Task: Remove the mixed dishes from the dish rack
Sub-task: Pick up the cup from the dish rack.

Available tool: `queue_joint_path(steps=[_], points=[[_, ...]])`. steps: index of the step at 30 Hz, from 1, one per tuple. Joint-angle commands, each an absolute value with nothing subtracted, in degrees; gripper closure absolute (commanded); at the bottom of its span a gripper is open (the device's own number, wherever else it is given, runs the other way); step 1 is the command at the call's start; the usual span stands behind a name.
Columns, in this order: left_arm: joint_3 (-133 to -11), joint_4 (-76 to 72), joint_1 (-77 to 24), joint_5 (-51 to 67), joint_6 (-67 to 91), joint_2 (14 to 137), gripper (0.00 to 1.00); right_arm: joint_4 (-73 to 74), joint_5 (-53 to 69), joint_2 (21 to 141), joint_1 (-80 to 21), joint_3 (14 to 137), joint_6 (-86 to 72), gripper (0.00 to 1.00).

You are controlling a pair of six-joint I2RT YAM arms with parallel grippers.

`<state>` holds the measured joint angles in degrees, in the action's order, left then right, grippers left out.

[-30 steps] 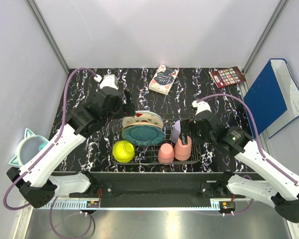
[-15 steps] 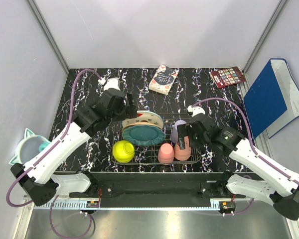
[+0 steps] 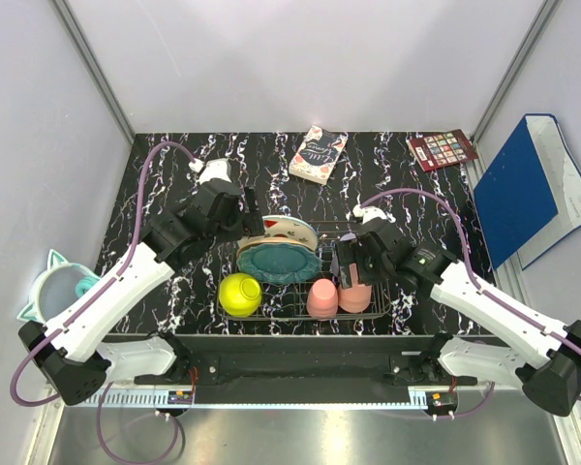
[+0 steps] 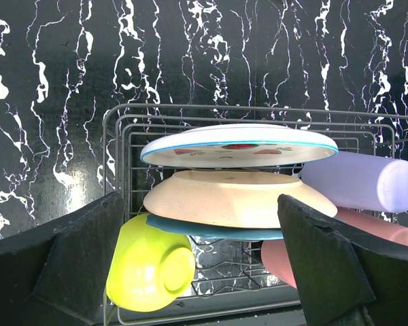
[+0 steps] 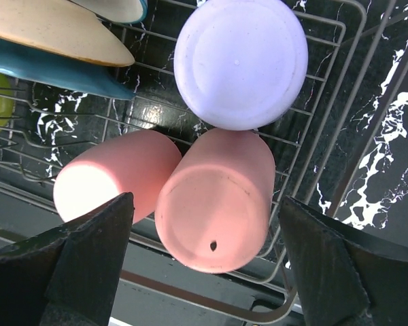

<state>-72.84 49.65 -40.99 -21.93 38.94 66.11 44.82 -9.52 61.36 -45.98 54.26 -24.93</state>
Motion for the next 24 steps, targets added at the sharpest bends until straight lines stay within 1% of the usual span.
queue_joint_path(steps=[1, 4, 7, 8, 11, 14, 17, 18, 21, 24], points=[[-72.7, 47.7, -41.2, -22.1, 39.3, 64.6, 0.01, 42.7, -9.1, 62.2, -46.6, 53.9, -24.5, 0.1], [-72.6, 47.7, -41.2, -22.1, 39.2, 64.9, 0.01, 42.8, -9.4, 62.7, -46.6, 53.7, -24.3, 0.16], [-72.6, 47.6, -41.2, -22.1, 39.2, 65.1, 0.01, 43.2, -9.8, 62.5, -46.5, 53.6, -24.3, 0.24], [-72.6, 47.6, -41.2, -22.1, 39.2, 65.2, 0.01, 43.5, -10.1, 62.3, -46.6, 53.8, -24.3, 0.3], [-72.6, 47.5, -41.2, -22.1, 39.2, 65.6, 0.01, 44.3, -10.7, 61.9, -46.6, 54.2, -24.3, 0.41], [-72.8, 47.6, -41.2, -22.1, 39.2, 65.8, 0.01, 45.6, -11.5, 61.6, -46.5, 55.4, -23.6, 0.44], [-73.0, 47.5, -41.2, -22.6, 38.9, 65.8, 0.01, 47.4, -12.7, 60.9, -46.5, 58.0, -22.8, 0.53], [-73.1, 47.5, -41.2, -22.7, 38.8, 65.9, 0.01, 48.1, -12.9, 60.7, -46.6, 59.1, -22.0, 0.59], [-73.7, 47.6, -41.2, -23.2, 38.5, 65.7, 0.01, 51.1, -13.3, 60.6, -46.6, 64.9, -19.9, 0.64], [-74.7, 47.6, -41.2, -23.6, 38.0, 65.8, 0.01, 54.6, -13.1, 61.3, -46.5, 72.6, -17.3, 0.66]])
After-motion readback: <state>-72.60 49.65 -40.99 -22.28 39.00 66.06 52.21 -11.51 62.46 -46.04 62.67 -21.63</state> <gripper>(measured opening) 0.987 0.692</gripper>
